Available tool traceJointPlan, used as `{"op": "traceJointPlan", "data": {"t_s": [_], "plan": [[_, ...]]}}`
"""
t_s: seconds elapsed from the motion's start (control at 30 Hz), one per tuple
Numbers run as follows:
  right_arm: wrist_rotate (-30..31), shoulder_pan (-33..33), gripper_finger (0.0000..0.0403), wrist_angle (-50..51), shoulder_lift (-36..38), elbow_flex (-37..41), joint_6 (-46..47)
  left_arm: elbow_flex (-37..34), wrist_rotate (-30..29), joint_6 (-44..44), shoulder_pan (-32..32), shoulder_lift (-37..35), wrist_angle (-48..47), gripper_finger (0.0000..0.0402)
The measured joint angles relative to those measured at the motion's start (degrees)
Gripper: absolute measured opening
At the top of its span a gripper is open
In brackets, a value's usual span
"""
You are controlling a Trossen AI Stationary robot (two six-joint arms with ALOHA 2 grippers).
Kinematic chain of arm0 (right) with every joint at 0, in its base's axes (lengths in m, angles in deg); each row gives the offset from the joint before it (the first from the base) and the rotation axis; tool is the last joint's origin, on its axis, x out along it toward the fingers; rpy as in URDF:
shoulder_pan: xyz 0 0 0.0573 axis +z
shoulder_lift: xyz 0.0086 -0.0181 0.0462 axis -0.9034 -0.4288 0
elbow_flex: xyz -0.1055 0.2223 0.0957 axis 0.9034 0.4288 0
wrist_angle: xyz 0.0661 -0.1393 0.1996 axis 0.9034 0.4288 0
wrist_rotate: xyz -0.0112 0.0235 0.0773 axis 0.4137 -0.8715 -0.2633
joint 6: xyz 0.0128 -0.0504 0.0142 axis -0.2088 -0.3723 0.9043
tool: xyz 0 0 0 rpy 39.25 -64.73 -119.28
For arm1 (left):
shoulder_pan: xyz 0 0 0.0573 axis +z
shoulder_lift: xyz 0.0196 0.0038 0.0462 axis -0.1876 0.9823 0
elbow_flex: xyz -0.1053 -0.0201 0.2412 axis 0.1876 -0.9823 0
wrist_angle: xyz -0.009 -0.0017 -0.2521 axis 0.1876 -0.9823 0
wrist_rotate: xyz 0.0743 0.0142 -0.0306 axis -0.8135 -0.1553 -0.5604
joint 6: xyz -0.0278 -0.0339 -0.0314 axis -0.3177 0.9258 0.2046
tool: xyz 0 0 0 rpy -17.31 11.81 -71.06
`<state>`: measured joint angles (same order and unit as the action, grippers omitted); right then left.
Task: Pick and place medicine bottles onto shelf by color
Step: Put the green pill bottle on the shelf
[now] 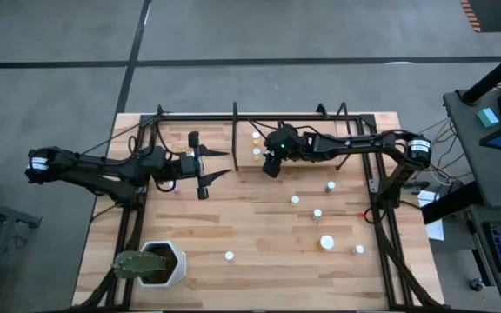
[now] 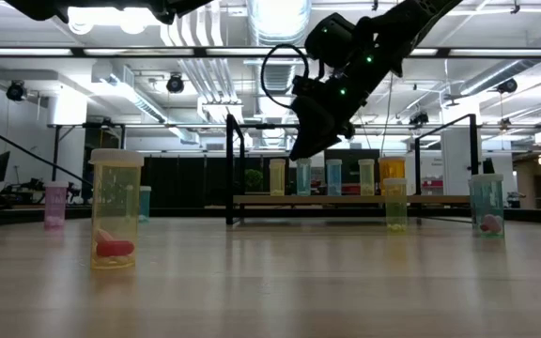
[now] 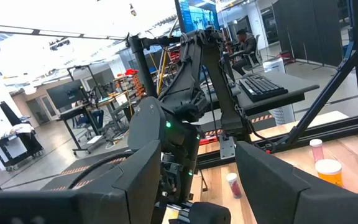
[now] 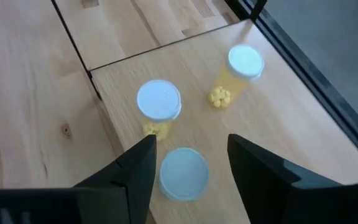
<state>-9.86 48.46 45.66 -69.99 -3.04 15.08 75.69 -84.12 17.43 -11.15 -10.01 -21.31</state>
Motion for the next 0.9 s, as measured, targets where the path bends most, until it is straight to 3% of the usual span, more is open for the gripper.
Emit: {"op": "traceJointPlan", "data": {"t_s": [0.57, 0.7, 0.9], "plan": [[-0.07, 5.51, 0.0168, 19.14, 1.98, -12.14, -5.93, 0.00, 0.65, 1.99, -0.16, 0.00, -0.94, 0.0192], [-0.45, 8.74, 0.0127, 21.15, 3.68, -11.02, -9.84, -0.02, 1.05, 3.51, -0.79, 0.16, -1.73, 0.0192], [-0.44, 11.00, 0.0030, 19.56, 2.48, -6.86, -11.26, -0.14, 1.25, 3.52, -1.14, 0.20, -1.72, 0.0192]]}}
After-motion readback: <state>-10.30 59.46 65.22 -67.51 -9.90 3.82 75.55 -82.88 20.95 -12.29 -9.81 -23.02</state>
